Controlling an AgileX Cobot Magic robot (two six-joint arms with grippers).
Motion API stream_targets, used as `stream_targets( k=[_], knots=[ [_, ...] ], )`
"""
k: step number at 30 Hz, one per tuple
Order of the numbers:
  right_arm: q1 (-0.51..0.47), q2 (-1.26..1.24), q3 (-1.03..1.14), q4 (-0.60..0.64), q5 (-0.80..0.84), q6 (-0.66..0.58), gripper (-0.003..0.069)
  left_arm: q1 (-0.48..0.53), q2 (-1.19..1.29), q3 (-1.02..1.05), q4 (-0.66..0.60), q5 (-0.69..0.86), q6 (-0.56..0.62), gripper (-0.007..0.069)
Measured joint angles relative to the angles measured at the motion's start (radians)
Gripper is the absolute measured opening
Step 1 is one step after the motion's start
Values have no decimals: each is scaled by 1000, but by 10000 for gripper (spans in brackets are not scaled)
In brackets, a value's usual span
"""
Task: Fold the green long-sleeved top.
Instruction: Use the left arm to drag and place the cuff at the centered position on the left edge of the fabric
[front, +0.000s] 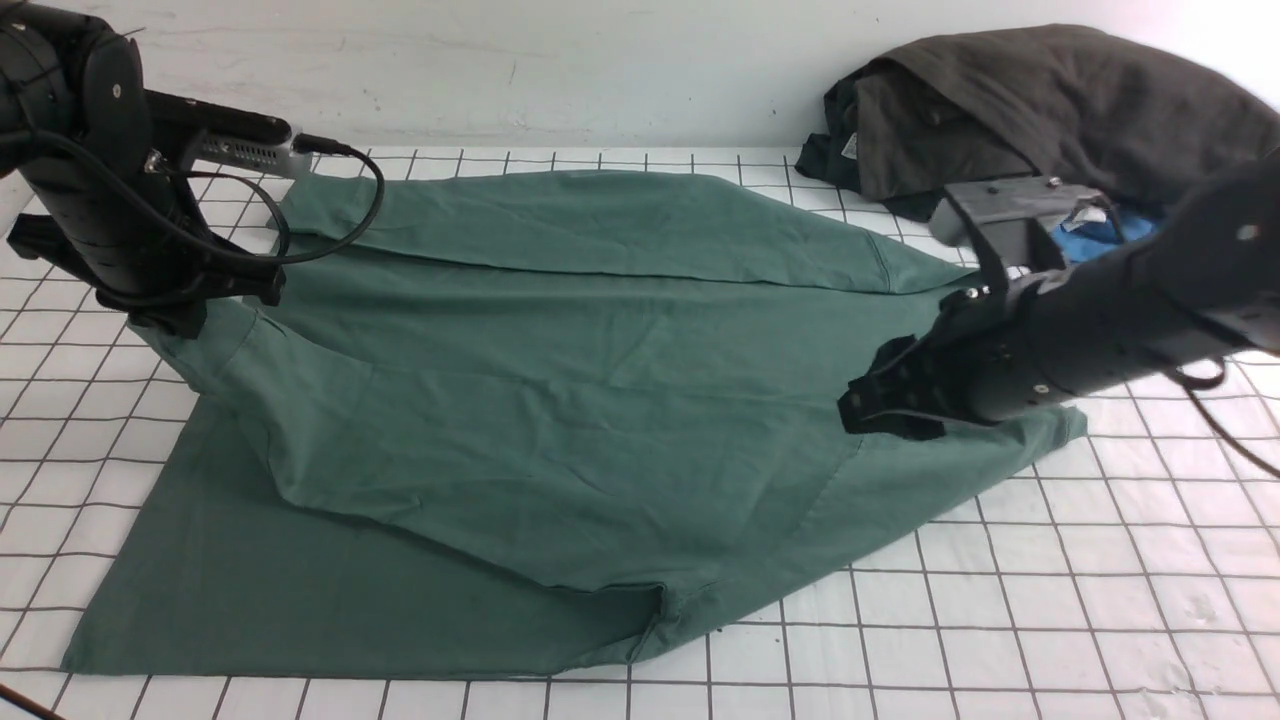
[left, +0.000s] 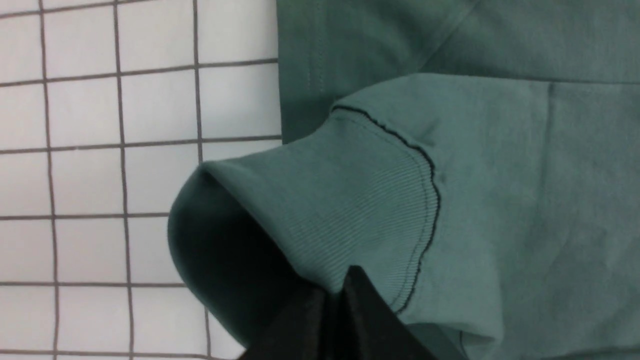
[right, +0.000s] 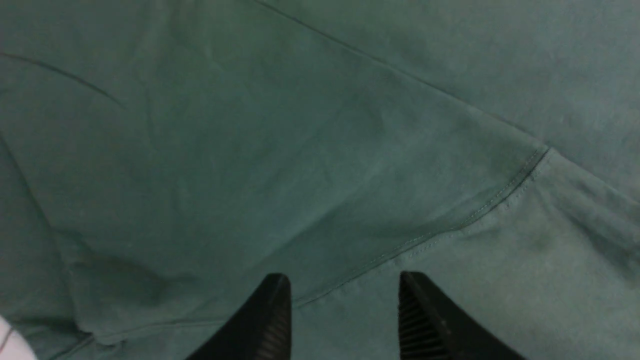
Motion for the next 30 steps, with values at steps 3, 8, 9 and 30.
stream_targets(
  k=[3, 8, 9, 30],
  knots=[
    [6, 109, -76, -44, 23, 57, 391, 0, 0, 0, -8, 3, 0, 3],
    [39, 241, -168, -226, 30, 200, 412, 0, 0, 0, -10, 7, 0, 3],
    [50, 261, -181, -282, 31, 230, 408, 0, 0, 0, -11, 7, 1, 3],
    [99, 194, -206, -522, 330, 353, -3, 0, 0, 0, -13, -29, 2, 3]
  ],
)
